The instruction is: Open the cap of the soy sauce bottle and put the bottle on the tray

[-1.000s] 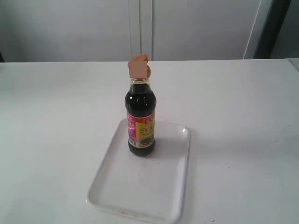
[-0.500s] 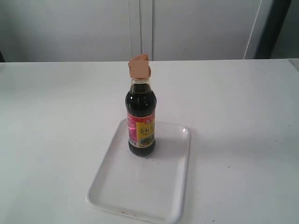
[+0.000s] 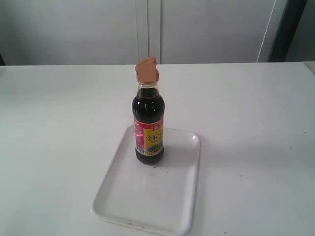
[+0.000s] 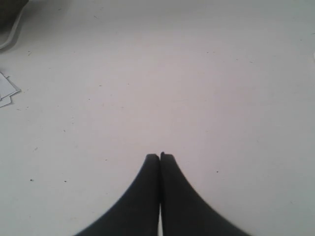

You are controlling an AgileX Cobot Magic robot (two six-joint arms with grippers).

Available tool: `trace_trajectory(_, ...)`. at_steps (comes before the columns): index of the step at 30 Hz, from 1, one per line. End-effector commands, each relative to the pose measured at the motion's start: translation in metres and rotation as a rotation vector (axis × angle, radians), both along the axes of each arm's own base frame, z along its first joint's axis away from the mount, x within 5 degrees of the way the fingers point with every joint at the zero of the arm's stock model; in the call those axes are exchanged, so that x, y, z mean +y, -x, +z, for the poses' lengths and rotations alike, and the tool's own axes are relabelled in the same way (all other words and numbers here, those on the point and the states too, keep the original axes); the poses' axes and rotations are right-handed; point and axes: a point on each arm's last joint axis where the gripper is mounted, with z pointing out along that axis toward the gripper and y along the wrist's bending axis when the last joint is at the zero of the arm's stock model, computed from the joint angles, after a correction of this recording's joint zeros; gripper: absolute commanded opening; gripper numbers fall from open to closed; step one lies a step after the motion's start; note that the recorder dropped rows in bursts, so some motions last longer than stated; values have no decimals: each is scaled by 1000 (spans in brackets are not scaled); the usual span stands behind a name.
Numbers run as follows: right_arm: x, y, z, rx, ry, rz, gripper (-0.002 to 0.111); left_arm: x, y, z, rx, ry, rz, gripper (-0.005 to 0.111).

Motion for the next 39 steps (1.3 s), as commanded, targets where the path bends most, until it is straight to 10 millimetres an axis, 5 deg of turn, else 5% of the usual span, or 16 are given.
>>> trace_trajectory(1, -1, 0, 0, -14, -2, -9, 0, 0, 0, -1, -4, 8, 2, 0)
trace_trajectory(28, -10, 0, -2, -9, -60, -121, 0, 0, 0, -1, -6, 8, 2, 0)
trace_trajectory(39, -14, -4, -46, -19, -35, -153, 0, 0, 0, -1, -6, 8, 2, 0)
